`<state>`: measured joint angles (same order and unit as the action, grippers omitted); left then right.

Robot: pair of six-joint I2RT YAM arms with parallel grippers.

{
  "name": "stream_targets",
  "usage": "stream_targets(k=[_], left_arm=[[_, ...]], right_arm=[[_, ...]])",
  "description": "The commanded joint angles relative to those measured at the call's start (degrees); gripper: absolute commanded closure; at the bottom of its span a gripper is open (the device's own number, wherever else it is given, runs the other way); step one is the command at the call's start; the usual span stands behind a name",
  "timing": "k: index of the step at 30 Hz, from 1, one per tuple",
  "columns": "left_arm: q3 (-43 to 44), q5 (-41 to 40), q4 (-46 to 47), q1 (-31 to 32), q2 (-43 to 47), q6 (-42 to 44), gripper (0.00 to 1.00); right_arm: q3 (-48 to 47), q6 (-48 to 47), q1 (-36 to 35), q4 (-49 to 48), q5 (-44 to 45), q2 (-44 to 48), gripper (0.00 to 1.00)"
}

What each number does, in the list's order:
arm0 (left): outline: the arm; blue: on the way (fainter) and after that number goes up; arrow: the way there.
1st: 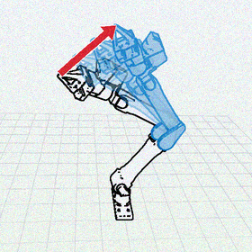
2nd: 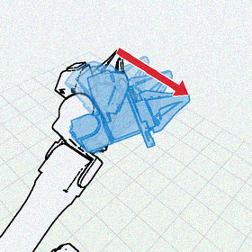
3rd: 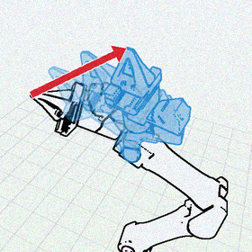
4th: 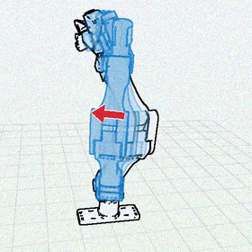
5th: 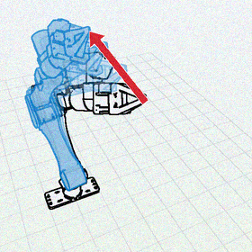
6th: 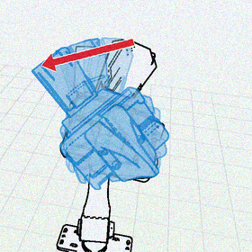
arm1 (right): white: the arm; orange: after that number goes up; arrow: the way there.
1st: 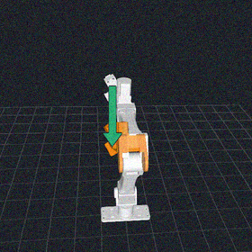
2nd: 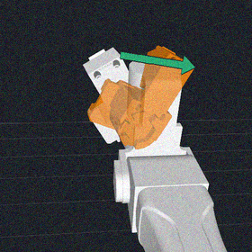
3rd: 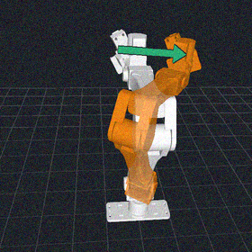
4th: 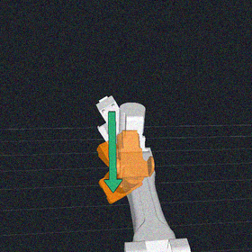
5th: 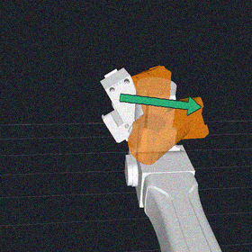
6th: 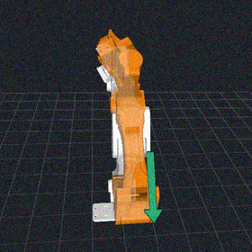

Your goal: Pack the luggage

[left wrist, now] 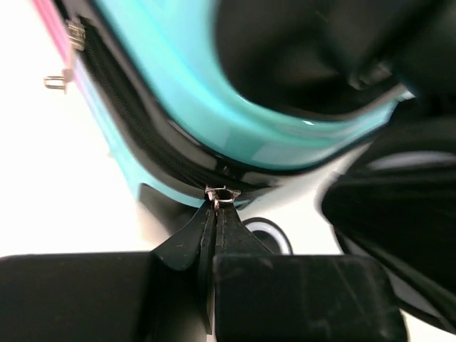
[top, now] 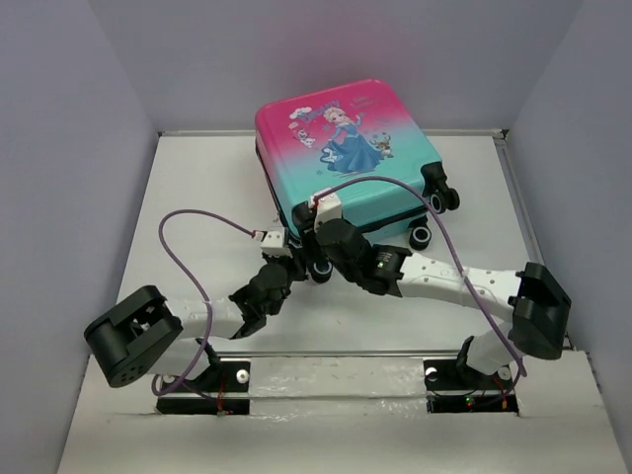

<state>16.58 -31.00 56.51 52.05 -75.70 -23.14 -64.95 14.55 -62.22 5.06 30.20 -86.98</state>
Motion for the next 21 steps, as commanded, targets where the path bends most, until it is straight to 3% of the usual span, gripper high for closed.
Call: stream_targets(k=[1, 9, 13, 19, 20, 21], left_arm=[[0.74, -14.52, -5.08, -3.71, 6.09, -0.33, 0.94], [0.3, -14.08, -12.65, -8.45, 10.49, -0.77, 0.94], [3.01, -13.3, -15.2, -13.1, 9.52, -0.24, 0.94], [6.44, -12.94, -17.73, -15.49, 10.29, -2.26, 0.94], [6.88, -12.51, -19.49, -15.4, 11.62, -3.31, 0.88], [7.24, -11.54, -21.16, -15.49, 13.54, -5.32, 0.76]], right_arm=[[5.0, -1.18, -0.54, 0.48, -2.07, 9.7, 0.93], [13.7, -1.8, -0.54, 3.1, -6.55, 21.14, 0.93], [17.21, -0.66, -0.54, 5.92, -12.78, 26.32, 0.93], [18.28, -0.04, -2.38, 6.1, -15.16, 27.48, 0.93], [18.1, -0.04, -2.91, 5.84, -15.78, 27.39, 0.93], [17.93, -0.3, -2.91, 4.88, -17.7, 27.3, 0.93]])
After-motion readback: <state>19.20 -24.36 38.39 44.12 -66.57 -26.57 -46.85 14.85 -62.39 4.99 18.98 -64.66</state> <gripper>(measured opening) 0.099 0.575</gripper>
